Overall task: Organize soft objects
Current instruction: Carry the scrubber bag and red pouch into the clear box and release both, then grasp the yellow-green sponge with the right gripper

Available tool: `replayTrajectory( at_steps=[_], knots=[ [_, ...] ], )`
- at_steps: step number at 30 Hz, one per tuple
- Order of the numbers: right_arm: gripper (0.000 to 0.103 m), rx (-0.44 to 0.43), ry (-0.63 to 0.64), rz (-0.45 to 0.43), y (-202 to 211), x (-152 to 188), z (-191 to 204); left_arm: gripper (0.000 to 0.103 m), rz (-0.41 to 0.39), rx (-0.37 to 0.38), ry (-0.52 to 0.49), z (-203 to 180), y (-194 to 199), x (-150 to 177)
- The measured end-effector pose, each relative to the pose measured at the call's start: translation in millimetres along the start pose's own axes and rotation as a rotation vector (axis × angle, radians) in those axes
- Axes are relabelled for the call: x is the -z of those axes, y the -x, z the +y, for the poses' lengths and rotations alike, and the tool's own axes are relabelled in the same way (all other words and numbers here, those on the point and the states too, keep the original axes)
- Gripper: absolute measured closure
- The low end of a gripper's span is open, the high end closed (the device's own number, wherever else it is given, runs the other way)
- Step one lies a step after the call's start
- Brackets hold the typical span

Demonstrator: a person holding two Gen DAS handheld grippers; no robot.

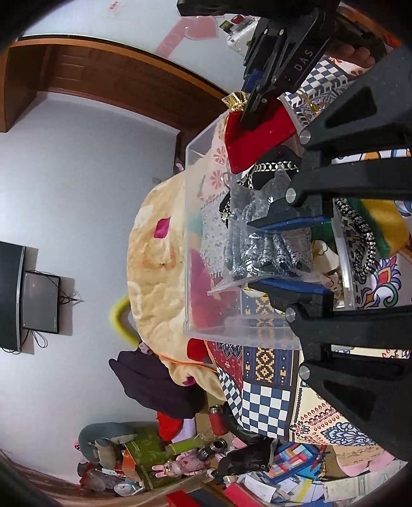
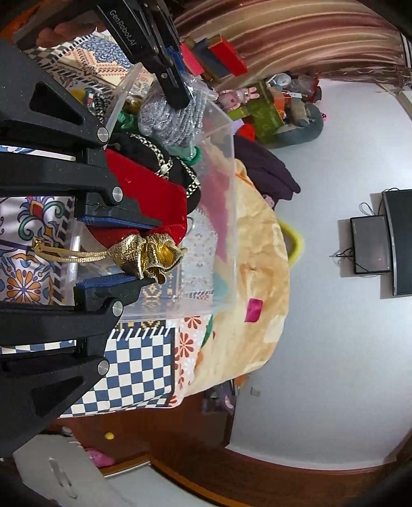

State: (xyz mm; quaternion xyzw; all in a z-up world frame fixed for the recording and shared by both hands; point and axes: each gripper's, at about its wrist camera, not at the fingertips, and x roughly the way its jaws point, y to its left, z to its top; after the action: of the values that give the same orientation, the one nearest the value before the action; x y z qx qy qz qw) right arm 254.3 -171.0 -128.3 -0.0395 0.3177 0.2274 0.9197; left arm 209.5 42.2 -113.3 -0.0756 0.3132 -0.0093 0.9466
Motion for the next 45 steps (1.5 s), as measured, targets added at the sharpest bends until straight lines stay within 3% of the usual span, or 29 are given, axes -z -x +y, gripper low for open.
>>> replayTrajectory(
  at_steps=[5,9,20,25,32,45],
  knots=[
    [0.076,0.012,0.019,0.008,4.0,1.3,0.0,0.070,0.029,-0.002,0.007,2.7,-0.1,1.5],
    [0.061,0.008,0.023,0.004,11.5,1.8,-1.2,0.062,0.031,0.011,0.026,7.8,6.6,3.5],
    [0.046,-0.026,0.049,-0.079,48.9,3.0,7.9,0.043,-0.042,0.047,0.015,11.4,58.0,8.9],
    [0.036,-0.093,0.082,-0.097,58.6,11.5,29.2,0.037,-0.044,0.051,0.003,16.3,74.5,20.3],
    [0.036,-0.146,0.181,-0.033,38.2,29.2,66.9,0.037,0.025,0.021,-0.032,26.1,78.9,48.8],
    [0.036,-0.233,0.192,0.167,-26.4,54.7,105.8,0.037,0.133,-0.019,-0.004,49.4,69.1,92.2]
  ],
)
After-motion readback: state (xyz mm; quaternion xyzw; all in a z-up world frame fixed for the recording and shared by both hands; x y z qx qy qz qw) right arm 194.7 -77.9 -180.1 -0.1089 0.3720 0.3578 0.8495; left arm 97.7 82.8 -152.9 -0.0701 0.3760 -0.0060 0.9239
